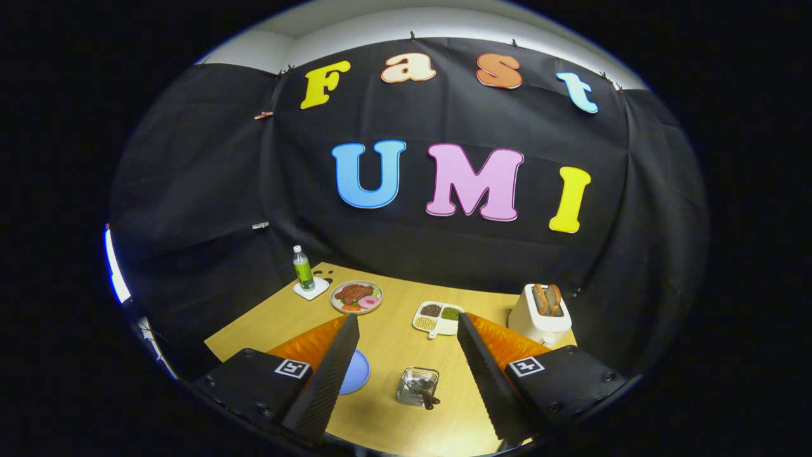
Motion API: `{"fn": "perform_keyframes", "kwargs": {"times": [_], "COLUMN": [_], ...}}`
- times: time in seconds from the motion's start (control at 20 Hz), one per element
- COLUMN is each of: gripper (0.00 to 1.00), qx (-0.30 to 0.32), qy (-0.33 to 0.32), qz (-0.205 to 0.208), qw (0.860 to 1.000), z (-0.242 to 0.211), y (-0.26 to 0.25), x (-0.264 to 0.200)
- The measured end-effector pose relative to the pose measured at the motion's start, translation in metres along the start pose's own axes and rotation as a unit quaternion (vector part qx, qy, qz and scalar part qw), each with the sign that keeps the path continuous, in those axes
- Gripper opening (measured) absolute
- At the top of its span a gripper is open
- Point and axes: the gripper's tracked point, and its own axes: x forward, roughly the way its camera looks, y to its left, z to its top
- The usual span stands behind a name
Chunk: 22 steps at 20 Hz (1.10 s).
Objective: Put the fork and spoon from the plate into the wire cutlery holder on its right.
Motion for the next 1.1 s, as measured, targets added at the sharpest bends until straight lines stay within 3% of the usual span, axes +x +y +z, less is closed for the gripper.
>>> {"fn": "perform_keyframes", "kwargs": {"times": [0.2,1.1], "gripper": [0.97,0.97], "qx": [0.008,0.007], "qy": [-0.033,-0.046], "qz": [0.016,0.029], "qw": [0.999,0.998], "z": [0.002,-0.012], "y": [-0.007,-0.021], "x": [-0.013,-0.018]}}
